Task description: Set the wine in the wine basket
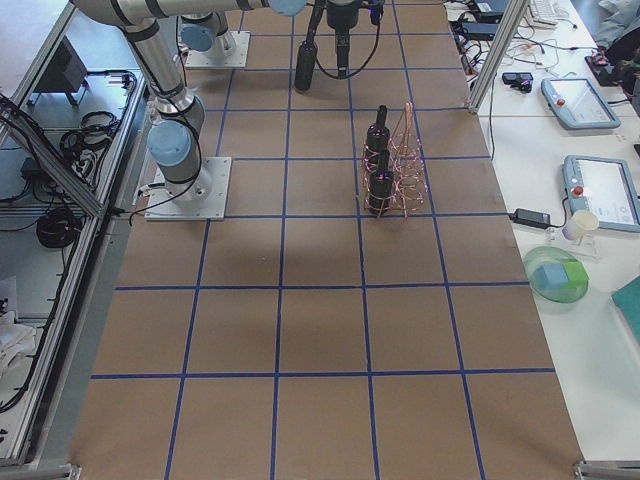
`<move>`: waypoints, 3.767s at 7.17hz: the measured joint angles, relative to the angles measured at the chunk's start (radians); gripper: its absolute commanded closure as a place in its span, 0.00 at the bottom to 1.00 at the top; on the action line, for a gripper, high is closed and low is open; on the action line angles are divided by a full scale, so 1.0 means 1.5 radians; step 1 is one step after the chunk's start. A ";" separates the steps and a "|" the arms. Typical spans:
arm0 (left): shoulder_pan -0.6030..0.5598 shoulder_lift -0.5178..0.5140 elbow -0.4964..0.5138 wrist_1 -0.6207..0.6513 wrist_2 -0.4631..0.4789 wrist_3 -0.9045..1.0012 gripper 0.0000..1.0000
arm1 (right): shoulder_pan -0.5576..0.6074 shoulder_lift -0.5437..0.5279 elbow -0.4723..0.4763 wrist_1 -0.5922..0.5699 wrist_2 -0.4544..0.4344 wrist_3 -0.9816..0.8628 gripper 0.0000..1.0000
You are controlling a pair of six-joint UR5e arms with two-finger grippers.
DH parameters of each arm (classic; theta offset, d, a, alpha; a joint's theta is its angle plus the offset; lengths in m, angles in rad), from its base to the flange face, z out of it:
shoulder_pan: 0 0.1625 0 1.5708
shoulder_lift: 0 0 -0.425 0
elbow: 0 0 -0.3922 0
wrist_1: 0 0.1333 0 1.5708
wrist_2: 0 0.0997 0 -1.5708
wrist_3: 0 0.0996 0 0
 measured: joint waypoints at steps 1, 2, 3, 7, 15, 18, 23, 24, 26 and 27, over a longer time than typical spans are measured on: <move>0.000 0.000 0.000 0.000 0.000 0.000 1.00 | 0.000 -0.001 0.003 -0.001 0.001 0.000 0.00; 0.000 0.000 0.000 0.000 0.000 0.000 1.00 | 0.000 -0.001 0.005 -0.005 0.001 0.000 0.00; 0.000 0.000 0.000 0.000 0.000 0.001 0.86 | 0.000 -0.002 0.006 -0.006 0.001 -0.001 0.00; 0.000 0.001 0.001 0.000 -0.001 0.002 0.61 | 0.000 -0.002 0.006 -0.006 0.001 -0.001 0.00; 0.000 0.021 0.032 -0.037 -0.001 -0.012 0.00 | 0.000 -0.003 0.006 -0.005 0.001 -0.001 0.00; 0.014 0.029 0.120 -0.090 0.035 -0.021 0.00 | 0.000 -0.003 0.007 -0.005 0.001 -0.001 0.00; 0.139 0.034 0.218 -0.078 0.095 -0.011 0.00 | 0.005 -0.019 0.009 -0.001 0.002 0.002 0.00; 0.152 0.034 0.220 -0.067 0.096 -0.013 0.00 | 0.006 -0.022 0.011 0.000 0.002 0.004 0.00; 0.163 0.031 0.216 -0.048 0.096 -0.020 0.00 | 0.009 -0.026 0.012 0.000 0.002 0.002 0.00; 0.164 0.030 0.212 -0.038 0.098 -0.020 0.00 | 0.009 -0.026 0.012 0.001 0.001 0.000 0.00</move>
